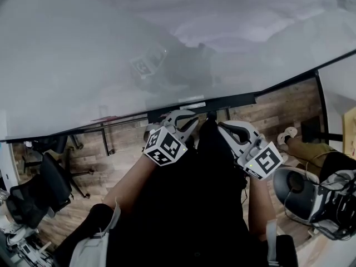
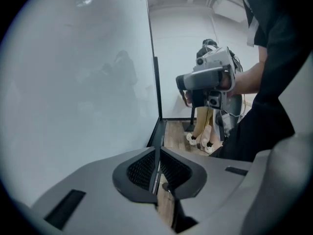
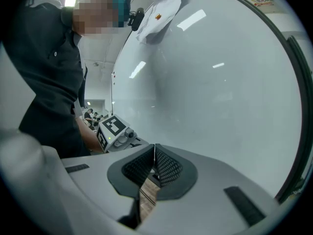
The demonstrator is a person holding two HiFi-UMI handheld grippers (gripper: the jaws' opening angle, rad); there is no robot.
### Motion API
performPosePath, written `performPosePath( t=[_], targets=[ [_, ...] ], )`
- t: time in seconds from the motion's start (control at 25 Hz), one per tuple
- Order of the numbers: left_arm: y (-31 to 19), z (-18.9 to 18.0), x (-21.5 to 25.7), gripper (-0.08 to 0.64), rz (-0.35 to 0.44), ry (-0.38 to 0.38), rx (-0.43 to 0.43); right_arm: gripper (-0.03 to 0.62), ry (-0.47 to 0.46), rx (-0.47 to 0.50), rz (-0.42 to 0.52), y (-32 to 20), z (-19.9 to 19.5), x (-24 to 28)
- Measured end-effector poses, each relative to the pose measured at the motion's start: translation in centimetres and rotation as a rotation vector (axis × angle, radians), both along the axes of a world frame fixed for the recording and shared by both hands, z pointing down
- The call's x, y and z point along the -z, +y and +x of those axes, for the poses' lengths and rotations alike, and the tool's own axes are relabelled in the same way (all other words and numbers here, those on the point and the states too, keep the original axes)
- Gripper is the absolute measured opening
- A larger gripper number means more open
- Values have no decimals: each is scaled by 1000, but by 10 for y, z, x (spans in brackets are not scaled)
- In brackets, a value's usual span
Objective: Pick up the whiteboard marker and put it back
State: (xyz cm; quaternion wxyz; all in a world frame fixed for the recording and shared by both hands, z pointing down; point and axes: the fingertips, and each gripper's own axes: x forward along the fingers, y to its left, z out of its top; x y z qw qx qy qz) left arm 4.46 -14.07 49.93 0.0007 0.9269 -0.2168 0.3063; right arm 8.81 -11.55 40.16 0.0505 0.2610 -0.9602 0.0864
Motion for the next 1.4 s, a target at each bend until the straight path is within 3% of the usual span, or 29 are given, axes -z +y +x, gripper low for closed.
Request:
performPosePath(
  t=[0.2, 0.4, 0.52, 0.68, 0.88, 1.16, 1.4],
  targets=[
    [7, 1, 31, 13, 21, 133, -5, 20, 33, 29, 36, 7, -4, 5],
    [7, 1, 56, 12, -30, 362, -11, 20, 35, 38, 48, 6, -4, 4],
    [18, 3, 88, 12, -46, 477, -63, 20, 34, 38, 59, 12, 1, 20],
    [38, 10, 147, 11, -101, 684, -139, 20, 27, 36, 82, 25, 11, 42],
    [50, 14, 186, 12, -124, 835, -203, 20, 9, 26, 110, 34, 22, 63],
    [76, 32, 204, 11, -136, 874, -257, 20, -63, 39, 95, 67, 39, 72],
    [80, 43, 201, 11, -222, 910, -229, 18, -31, 128, 118, 79, 39, 62]
  ],
)
